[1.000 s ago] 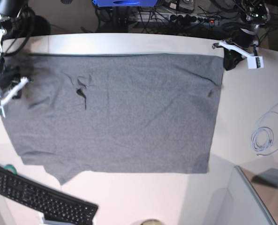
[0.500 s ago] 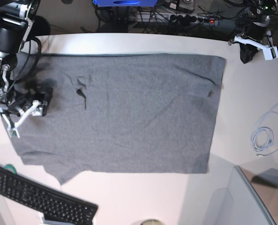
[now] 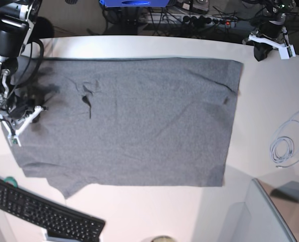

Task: Layout the t-shirt on the table in an organized manner, then fold the t-shirt properly
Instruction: 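Release the shirt and move the right gripper inward over the shirt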

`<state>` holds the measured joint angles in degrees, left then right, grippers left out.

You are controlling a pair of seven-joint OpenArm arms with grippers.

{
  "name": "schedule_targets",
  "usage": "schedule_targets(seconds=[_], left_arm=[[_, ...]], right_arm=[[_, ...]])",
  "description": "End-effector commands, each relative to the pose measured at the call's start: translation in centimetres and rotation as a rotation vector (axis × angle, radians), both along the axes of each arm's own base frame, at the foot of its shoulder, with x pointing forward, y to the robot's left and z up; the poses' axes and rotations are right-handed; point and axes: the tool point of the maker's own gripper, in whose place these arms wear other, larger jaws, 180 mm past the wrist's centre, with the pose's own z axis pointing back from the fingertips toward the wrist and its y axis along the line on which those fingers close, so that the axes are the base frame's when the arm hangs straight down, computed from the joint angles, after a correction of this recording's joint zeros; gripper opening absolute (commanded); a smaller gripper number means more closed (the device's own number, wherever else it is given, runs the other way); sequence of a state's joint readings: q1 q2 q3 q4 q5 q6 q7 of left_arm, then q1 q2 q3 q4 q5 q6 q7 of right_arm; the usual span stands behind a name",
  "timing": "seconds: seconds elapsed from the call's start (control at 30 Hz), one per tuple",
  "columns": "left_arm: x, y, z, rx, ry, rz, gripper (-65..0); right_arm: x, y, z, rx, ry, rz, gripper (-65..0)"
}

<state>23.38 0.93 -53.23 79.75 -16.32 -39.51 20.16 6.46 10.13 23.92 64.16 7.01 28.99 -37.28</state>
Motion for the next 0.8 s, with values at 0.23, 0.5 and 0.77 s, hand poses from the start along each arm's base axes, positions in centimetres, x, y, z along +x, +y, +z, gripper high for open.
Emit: schedule_targets(seconds=[0.23, 0.5, 0.77], left_arm=[[0.5, 0.6, 1.0, 0.018, -0.039, -0.005, -65.0], [0.6, 0.6, 1.1, 0.018, -0.042, -0.005, -65.0], [0.7, 0.7, 1.3, 0.023, -0.047, -0.005, -65.0]], right_arm=[[2.9, -1.6, 4.9, -0.078, -0.139, 0.016, -65.0], [3.3, -1.7, 4.7, -0.067, -0.123, 0.011, -65.0], [3.0, -1.4, 3.9, -0.053, -0.104, 0.001, -54.2]])
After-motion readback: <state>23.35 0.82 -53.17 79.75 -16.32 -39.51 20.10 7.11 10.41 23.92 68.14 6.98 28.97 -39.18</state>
